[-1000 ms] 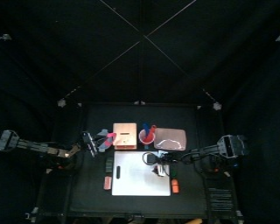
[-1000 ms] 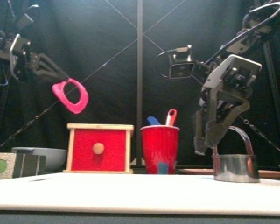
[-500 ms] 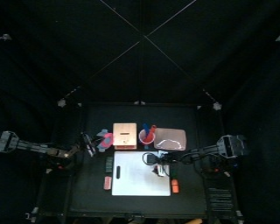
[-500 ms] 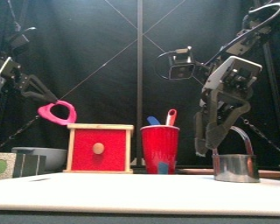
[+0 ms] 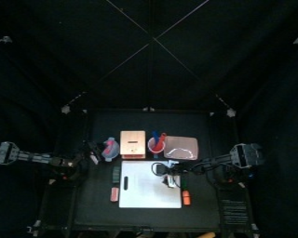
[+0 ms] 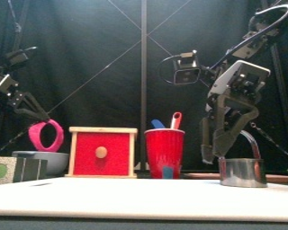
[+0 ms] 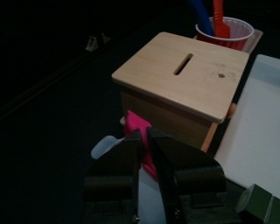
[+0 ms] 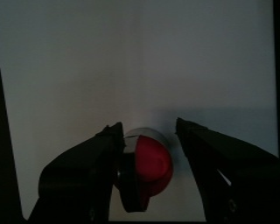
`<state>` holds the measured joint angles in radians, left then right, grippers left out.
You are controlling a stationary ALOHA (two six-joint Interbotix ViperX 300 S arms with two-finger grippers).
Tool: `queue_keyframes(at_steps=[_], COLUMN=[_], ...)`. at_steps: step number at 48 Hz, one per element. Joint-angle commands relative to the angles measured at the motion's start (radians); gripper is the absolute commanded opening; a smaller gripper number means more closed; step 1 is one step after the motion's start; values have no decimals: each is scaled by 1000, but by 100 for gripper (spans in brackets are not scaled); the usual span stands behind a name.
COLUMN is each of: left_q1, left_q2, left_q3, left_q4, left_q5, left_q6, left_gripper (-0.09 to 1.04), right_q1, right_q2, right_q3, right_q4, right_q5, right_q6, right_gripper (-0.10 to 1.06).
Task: Get the cutter from the drawer then cut the dough then place the extra dough in the bowl
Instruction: Place the extra dough in the bowl
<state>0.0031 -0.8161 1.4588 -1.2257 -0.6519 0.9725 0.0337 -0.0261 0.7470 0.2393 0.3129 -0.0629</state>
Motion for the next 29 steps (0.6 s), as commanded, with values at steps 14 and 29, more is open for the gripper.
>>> queue_keyframes(at_steps=[14, 29], left_q1=[51, 71], left_q2=[20, 40], left_q3=[-14, -26], left_q4=[-49, -107], left_q5=[52, 112], left_q6=[-2, -15], left_gripper=[54, 66], right_q1=[2, 2], right_q2=[-17, -17], right_q3=[-18, -20], right_q4=[2, 3], right_q5=[-3, -3], right_q6=[2, 2], right_gripper=[86, 86])
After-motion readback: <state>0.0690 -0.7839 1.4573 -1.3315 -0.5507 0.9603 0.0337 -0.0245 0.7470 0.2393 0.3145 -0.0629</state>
